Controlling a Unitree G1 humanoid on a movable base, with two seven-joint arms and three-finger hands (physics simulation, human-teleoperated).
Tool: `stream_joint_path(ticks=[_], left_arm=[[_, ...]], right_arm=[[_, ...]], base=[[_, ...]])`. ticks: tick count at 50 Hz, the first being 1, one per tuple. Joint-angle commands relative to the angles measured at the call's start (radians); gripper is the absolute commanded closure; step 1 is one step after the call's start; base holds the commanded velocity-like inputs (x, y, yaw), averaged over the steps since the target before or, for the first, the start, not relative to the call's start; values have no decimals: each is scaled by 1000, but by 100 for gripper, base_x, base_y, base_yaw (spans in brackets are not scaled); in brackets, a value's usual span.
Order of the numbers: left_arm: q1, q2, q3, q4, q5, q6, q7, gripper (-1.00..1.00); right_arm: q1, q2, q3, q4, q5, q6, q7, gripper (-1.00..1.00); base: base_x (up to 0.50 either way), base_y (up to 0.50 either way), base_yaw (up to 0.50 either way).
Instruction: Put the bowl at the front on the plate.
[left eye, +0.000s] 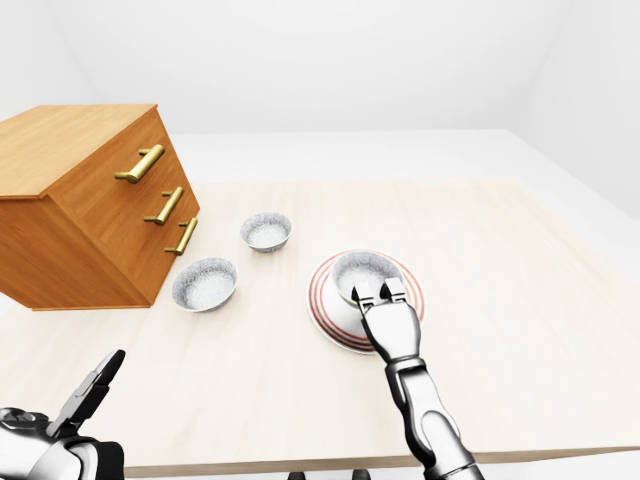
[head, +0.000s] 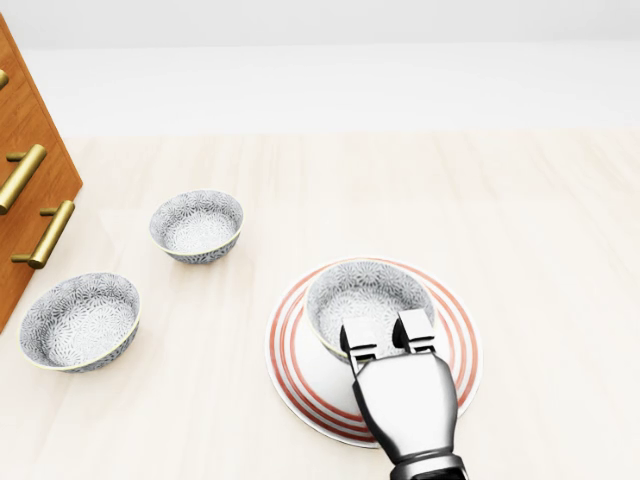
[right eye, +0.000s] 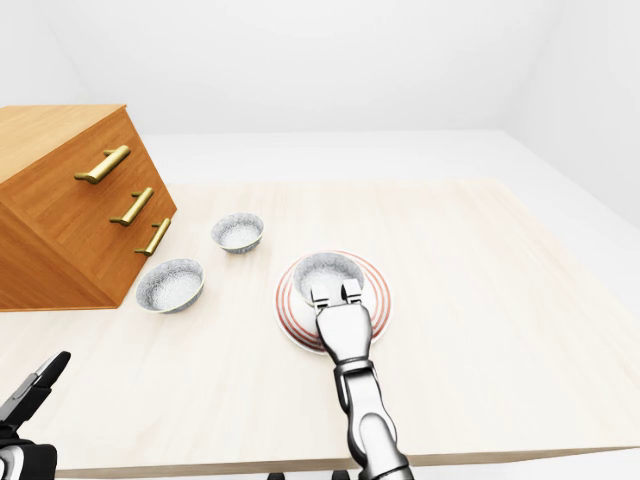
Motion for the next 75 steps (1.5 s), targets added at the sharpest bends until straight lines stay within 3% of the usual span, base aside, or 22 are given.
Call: stream_joint_path(ticks=[1,36,37,38,56,68,75], left_arm=[[1,-1,0,2,1,0,0,-100],[0,-1,1,-2,0,0,0,-100],[1,-1,1,-5,-2,0,0,-100],[-2,0,2,-2,-4,0,0,-100],[-3,1,-3,9,1,0,0,-100],[1,0,2,-7,-5,0,0,-100],[-1,0,2,-4,-2,0,0,-100]], right_arm=[[-33,4,-7,26,3,0,-43,100],[-34,-3,-20,83,22,0,-71,100],[-32,-3,-19,81,20,0,-71,75],[-29,-3,-22,81,28,0,-80,-100],[-17,-11,-17,-28,-16,0,-11,-100],[-56,16,-9,-335,-242,0,272,-100],[-124,47,-30,-386,-303,0,352,-100]], base=[[0,0,0],[0,0,0],[0,0,0],[0,0,0],[0,0,0],[0,0,0],[0,0,0]])
